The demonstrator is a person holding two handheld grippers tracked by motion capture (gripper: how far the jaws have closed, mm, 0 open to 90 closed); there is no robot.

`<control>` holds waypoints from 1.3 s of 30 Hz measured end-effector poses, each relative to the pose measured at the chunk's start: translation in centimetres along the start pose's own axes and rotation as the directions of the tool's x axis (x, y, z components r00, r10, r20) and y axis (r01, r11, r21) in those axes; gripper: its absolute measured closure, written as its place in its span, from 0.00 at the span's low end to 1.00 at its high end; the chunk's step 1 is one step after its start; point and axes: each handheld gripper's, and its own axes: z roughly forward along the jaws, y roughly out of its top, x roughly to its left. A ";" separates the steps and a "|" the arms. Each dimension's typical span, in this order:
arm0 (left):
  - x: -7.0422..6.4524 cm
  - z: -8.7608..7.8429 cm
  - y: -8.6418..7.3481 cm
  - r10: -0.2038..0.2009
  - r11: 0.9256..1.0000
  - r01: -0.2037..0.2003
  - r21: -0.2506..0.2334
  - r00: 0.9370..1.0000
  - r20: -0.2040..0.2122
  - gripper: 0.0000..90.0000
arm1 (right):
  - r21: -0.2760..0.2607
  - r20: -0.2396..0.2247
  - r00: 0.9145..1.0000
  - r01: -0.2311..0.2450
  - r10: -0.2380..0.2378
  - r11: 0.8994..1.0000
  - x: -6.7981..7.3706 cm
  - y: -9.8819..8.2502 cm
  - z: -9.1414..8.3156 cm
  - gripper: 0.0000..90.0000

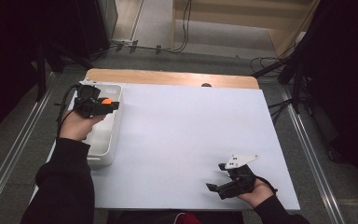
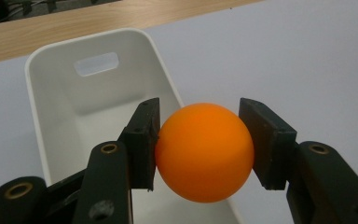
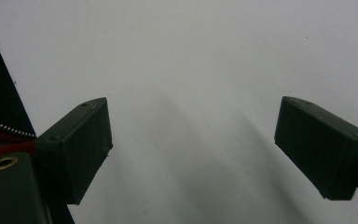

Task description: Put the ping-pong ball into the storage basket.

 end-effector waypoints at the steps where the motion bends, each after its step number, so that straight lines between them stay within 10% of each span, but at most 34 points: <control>1: 0.1 0.0 0.0 -0.004 1.000 0.004 -0.002 1.000 0.000 0.56 | 0.000 0.000 1.000 0.000 0.000 1.000 0.0 0.0 0.0 0.11; 39: 2.2 1.0 -1.4 -0.062 0.998 0.063 0.018 0.998 -0.032 0.55 | 0.000 0.000 1.000 0.006 -0.006 1.000 0.0 0.1 0.1 0.11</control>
